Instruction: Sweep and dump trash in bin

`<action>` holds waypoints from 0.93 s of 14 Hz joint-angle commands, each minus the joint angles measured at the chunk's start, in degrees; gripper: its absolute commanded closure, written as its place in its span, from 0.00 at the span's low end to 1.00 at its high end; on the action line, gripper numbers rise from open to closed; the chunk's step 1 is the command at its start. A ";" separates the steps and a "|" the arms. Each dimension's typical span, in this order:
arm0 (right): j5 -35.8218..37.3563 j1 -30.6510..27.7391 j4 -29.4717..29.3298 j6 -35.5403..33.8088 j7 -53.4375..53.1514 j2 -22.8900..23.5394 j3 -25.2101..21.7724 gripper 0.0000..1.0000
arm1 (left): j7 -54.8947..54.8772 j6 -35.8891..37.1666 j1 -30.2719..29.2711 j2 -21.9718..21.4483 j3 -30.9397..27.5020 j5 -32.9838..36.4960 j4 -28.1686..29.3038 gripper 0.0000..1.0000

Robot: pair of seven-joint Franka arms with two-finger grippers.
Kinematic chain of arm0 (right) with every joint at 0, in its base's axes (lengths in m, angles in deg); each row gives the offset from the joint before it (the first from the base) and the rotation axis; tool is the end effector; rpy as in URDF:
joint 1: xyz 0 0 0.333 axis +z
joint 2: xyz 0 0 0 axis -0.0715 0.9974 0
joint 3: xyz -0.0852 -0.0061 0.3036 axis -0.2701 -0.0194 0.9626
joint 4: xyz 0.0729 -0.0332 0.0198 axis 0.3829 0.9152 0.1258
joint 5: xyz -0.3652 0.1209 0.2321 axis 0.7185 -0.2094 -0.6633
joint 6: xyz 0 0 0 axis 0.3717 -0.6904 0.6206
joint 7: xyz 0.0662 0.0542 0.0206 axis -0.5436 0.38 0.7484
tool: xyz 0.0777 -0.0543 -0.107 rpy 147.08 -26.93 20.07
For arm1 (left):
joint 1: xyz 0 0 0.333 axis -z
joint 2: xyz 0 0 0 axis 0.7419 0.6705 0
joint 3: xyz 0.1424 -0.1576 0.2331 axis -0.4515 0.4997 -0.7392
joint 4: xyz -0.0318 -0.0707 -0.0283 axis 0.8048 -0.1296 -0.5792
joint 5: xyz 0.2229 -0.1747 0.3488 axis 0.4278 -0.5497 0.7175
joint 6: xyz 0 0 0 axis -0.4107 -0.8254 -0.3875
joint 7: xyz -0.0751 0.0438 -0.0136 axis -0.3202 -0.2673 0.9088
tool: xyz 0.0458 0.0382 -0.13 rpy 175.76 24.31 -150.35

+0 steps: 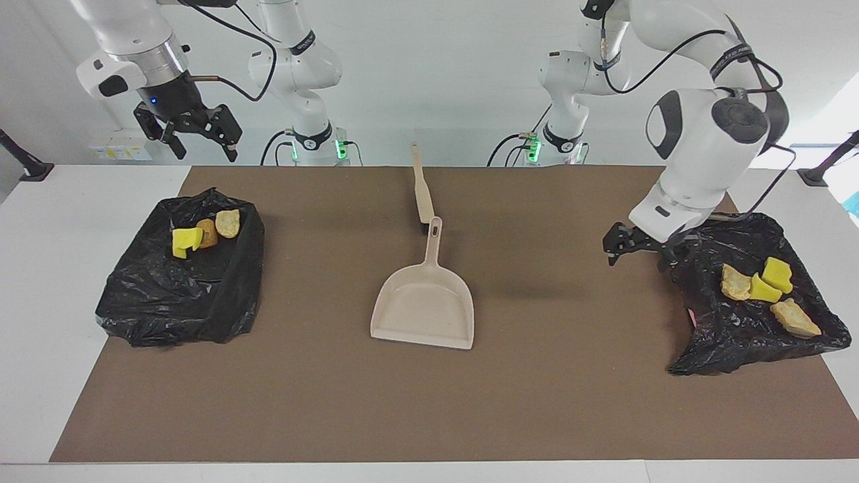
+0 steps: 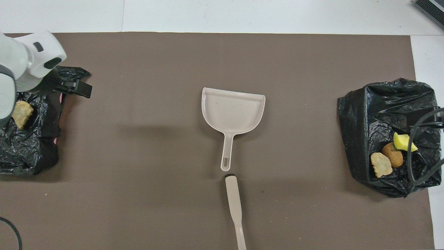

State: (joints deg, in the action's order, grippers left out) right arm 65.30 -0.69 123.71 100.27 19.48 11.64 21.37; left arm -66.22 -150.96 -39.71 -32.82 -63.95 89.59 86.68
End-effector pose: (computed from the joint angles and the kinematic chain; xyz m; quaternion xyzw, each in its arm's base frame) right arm 0.5808 -0.0305 0.6263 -0.9987 0.0505 0.0018 0.0074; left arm 0.6761 -0.0458 0.4999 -0.9952 0.0943 -0.0247 0.0044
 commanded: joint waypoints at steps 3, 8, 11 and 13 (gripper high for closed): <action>-1.18 -0.33 -0.28 -0.06 0.46 -0.24 -0.01 0.00 | 0.30 8.62 -2.65 -7.30 -0.37 0.36 0.00 0.00; -1.18 -0.33 -0.28 -0.06 0.46 -0.24 -0.01 0.00 | 6.54 12.76 -2.30 -9.87 -0.12 1.06 0.61 0.00; -0.22 -0.68 -0.28 -0.50 0.81 -0.24 -0.10 0.00 | 6.37 12.67 -1.87 -9.87 -0.03 1.06 0.70 0.00; 1.36 -0.25 0.08 -0.06 0.99 -0.50 -0.01 0.00 | 6.19 12.76 -1.69 -10.22 -0.03 1.15 1.05 0.00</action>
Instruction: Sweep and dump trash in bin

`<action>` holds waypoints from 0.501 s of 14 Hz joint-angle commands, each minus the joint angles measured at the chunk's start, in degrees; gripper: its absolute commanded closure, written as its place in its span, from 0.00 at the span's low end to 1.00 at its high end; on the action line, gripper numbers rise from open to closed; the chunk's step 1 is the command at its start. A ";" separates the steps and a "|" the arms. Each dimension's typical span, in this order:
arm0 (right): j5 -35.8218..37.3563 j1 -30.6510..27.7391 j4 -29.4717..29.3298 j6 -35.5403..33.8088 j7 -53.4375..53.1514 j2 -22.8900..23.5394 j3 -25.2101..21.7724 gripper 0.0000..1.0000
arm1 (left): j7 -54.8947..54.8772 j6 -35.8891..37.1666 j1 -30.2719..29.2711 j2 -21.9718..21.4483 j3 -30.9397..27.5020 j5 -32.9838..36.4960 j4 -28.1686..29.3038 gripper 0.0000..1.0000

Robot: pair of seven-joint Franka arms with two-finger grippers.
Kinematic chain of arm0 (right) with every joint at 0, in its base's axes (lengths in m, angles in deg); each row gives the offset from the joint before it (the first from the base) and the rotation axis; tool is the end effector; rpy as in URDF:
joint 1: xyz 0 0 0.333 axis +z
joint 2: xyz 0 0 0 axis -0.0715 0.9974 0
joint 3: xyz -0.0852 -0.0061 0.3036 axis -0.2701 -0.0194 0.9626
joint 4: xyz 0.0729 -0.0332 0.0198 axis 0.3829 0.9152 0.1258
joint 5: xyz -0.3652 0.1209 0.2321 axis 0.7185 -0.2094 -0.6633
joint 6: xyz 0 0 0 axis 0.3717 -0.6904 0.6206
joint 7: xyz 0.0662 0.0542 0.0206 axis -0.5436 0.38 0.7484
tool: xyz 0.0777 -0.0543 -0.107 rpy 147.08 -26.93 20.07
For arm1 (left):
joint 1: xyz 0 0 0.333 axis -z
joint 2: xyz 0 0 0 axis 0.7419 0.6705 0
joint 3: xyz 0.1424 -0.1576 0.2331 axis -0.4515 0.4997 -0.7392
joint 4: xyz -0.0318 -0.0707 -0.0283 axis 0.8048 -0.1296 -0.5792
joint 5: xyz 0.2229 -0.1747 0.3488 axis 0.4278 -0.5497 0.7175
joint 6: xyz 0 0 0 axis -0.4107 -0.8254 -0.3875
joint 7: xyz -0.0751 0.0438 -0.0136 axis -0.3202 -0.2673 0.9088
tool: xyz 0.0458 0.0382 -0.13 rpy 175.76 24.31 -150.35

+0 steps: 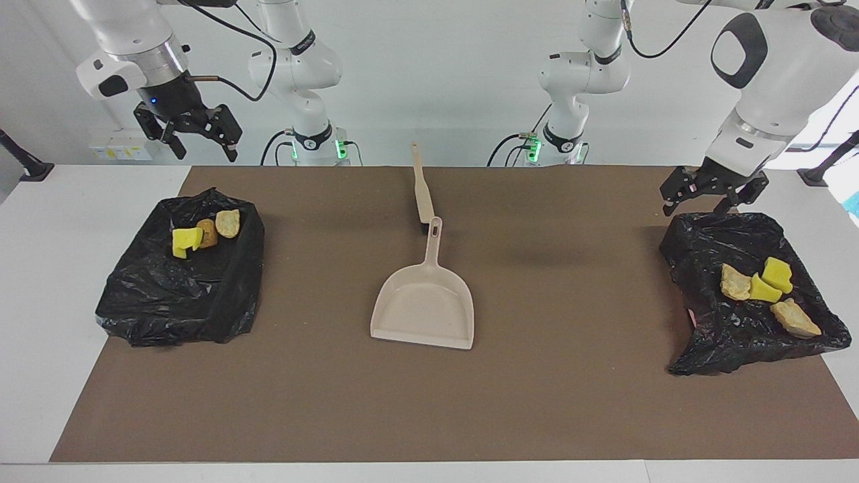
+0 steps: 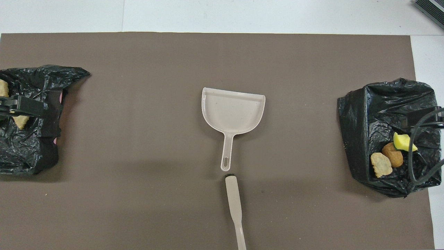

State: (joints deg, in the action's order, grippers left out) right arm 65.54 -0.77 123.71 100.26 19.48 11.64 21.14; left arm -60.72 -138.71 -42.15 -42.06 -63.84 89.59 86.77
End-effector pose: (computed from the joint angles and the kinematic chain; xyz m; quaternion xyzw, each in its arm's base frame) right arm 0.5805 -0.0344 0.6262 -0.9986 0.0533 0.0019 0.0055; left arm 0.6135 -0.0142 0.5836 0.9997 -0.0260 -0.0025 0.0029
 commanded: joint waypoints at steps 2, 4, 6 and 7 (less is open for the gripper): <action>1.40 -0.16 0.08 0.91 0.64 -0.41 0.32 0.00 | 0.60 0.51 0.76 -1.07 -0.05 1.15 1.05 0.00; 1.31 0.01 0.43 1.18 0.46 -0.50 0.49 0.00 | 0.69 0.77 1.02 -1.07 0.13 1.06 1.31 0.00; 1.31 1.15 0.52 2.23 0.28 -0.50 0.58 0.00 | 0.69 0.78 1.02 -1.15 0.13 1.15 1.40 0.00; 1.40 1.16 0.52 2.32 0.37 -0.50 0.58 0.00 | 0.69 0.51 0.94 -1.15 0.13 1.15 1.40 0.00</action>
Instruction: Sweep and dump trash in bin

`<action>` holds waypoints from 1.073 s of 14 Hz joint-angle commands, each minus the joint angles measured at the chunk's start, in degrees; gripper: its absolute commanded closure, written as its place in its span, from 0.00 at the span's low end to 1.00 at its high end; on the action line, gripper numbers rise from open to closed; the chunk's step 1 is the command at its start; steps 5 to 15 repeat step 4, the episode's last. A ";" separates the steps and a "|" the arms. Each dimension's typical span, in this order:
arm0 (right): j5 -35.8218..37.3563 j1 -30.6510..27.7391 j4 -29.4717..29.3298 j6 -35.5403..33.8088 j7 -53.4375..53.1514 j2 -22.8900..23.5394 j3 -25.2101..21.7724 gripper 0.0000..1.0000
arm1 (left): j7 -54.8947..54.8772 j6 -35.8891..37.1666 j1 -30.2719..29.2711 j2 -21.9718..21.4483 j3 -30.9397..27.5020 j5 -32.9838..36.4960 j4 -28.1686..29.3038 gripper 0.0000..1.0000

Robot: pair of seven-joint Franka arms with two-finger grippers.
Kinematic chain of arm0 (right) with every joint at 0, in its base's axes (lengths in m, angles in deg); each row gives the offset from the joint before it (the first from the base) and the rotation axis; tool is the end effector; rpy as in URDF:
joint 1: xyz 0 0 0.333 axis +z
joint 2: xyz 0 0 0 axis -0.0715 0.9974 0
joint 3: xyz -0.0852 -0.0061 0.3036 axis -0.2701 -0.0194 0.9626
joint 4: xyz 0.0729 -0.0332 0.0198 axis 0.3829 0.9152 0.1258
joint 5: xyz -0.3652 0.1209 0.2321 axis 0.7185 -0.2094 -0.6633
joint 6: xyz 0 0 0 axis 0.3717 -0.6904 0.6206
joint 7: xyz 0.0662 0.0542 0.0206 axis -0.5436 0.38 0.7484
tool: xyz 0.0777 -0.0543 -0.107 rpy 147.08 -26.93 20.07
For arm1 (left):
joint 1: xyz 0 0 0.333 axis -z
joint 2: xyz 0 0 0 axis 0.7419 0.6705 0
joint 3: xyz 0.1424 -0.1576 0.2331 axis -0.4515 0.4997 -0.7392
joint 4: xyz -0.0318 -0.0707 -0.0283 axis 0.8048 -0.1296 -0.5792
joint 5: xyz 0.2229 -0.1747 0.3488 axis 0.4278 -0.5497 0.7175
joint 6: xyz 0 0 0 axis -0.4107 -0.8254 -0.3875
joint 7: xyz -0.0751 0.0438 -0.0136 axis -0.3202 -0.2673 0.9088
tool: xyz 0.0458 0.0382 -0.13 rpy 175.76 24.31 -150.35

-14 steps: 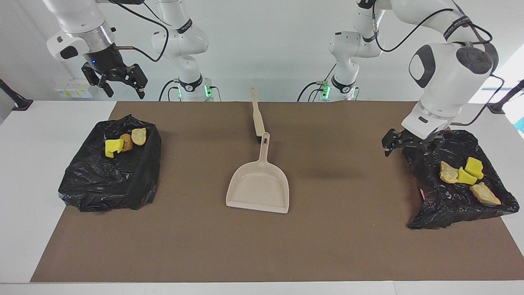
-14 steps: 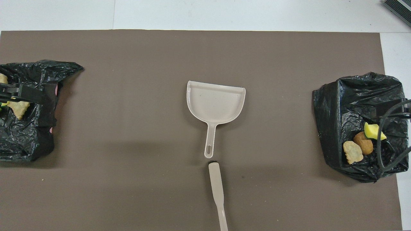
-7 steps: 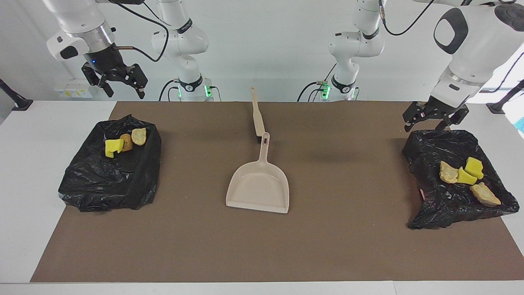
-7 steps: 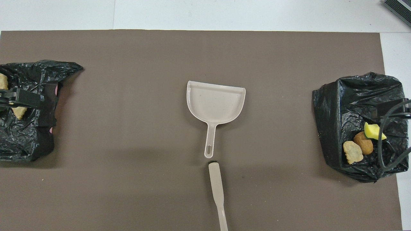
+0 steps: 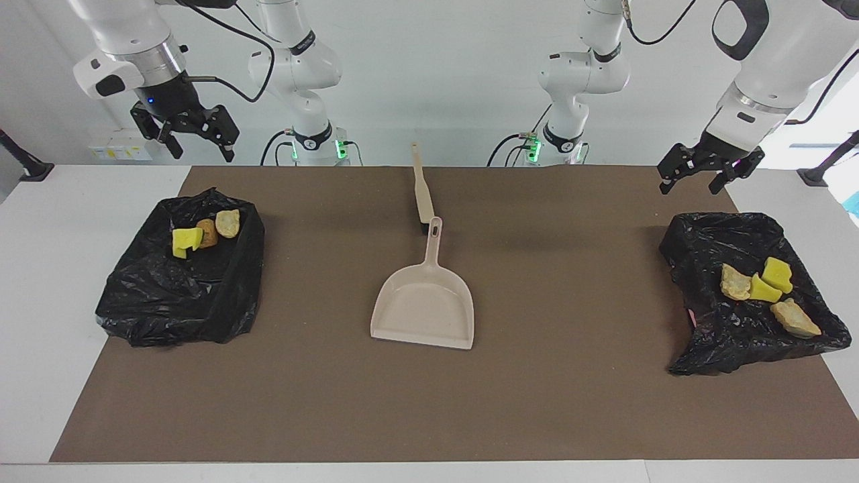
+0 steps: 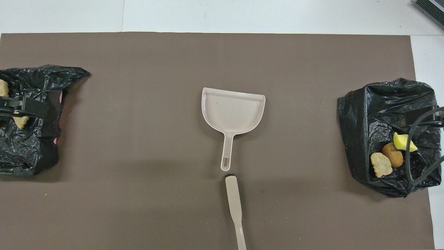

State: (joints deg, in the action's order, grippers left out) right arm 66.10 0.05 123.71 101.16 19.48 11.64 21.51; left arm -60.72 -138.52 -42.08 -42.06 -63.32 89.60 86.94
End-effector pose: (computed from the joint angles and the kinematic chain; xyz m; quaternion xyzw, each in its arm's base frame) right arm 0.5833 -0.0237 0.6276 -0.9990 0.0434 -0.0060 0.0004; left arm 0.6126 -0.0205 0.5817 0.9995 -0.0312 -0.0056 0.0029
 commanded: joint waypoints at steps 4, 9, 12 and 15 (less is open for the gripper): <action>1.02 0.33 0.52 1.34 0.37 -0.50 0.20 0.00 | 0.60 -0.29 1.39 -1.06 -0.13 1.15 0.97 0.00; 1.02 0.33 0.52 1.34 0.37 -0.50 0.20 0.00 | 0.60 -0.29 1.39 -1.06 -0.13 1.15 0.97 0.00; 1.02 0.33 0.52 1.34 0.37 -0.50 0.20 0.00 | 0.60 -0.29 1.39 -1.06 -0.13 1.15 0.97 0.00; 1.02 0.33 0.52 1.34 0.37 -0.50 0.20 0.00 | 0.60 -0.29 1.39 -1.06 -0.13 1.15 0.97 0.00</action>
